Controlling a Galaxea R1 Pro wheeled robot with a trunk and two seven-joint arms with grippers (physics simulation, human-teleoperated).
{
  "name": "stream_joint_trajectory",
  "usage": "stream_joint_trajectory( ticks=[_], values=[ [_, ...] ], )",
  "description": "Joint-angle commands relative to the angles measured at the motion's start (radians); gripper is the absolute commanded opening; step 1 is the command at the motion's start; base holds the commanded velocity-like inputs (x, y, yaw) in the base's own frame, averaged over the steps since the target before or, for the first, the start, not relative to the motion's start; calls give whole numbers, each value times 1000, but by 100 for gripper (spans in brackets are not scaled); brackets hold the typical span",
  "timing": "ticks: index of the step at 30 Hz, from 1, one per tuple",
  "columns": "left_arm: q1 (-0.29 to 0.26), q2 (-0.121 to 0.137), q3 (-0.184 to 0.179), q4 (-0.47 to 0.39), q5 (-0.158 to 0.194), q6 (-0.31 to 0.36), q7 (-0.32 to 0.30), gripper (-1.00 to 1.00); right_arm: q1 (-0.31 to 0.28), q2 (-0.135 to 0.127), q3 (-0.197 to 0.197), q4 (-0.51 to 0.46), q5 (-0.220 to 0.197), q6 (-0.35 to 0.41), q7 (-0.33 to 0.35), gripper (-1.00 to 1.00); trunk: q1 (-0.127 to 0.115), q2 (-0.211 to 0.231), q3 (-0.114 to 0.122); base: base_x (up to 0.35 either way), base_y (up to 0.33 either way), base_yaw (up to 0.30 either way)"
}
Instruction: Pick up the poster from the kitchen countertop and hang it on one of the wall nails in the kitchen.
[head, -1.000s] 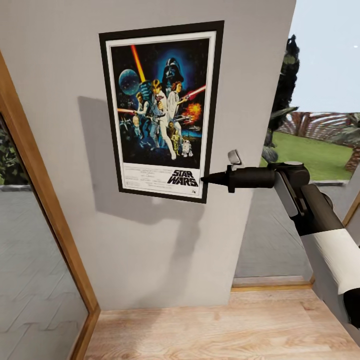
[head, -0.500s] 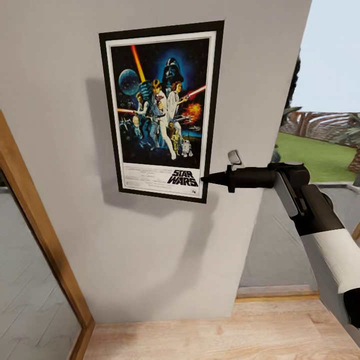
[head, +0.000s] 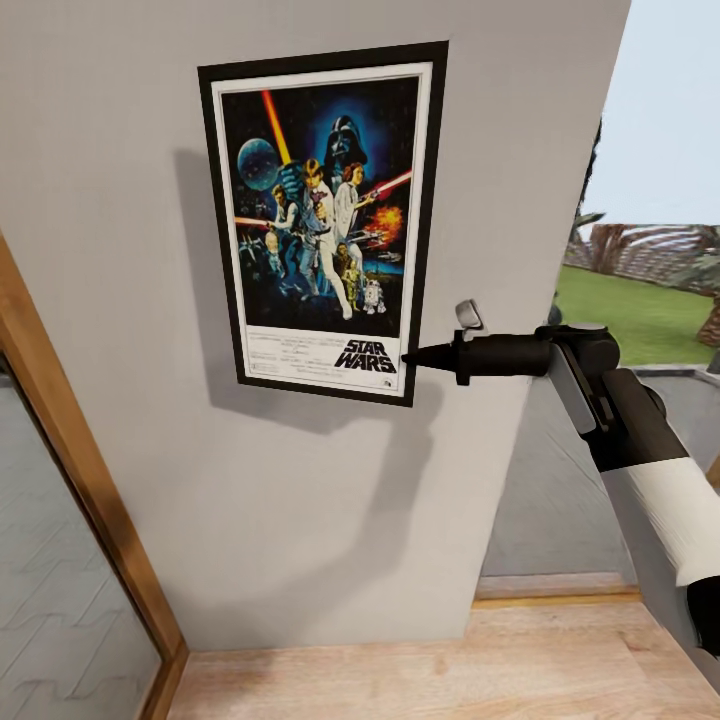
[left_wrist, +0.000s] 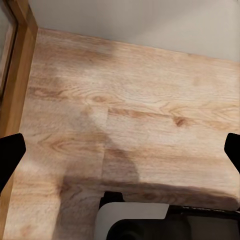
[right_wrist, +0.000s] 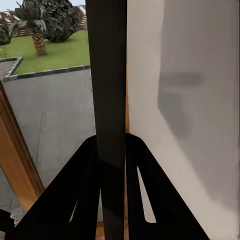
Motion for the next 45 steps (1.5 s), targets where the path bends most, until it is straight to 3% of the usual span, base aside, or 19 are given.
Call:
stream_joint_trajectory(
  ticks=[1, 18, 29, 45],
  values=[
    [0, 0, 2, -1, 7, 1, -6, 100, -1, -1, 2, 0, -9, 10, 0, -100, 1, -2, -2, 121, 29, 0],
    [0, 1, 2, -1, 7, 1, -6, 100, -1, -1, 2, -3, -9, 10, 0, -100, 1, -2, -2, 20, 5, 0],
    [0, 0, 2, -1, 7, 1, -6, 100, -1, -1, 2, -3, -9, 10, 0, -100, 1, -2, -2, 241, 0, 0],
    [0, 0, 2, -1, 7, 1, -6, 100, -1, -1, 2, -3, -9, 10, 0, -100, 1, -2, -2, 26, 0, 0]
  ],
)
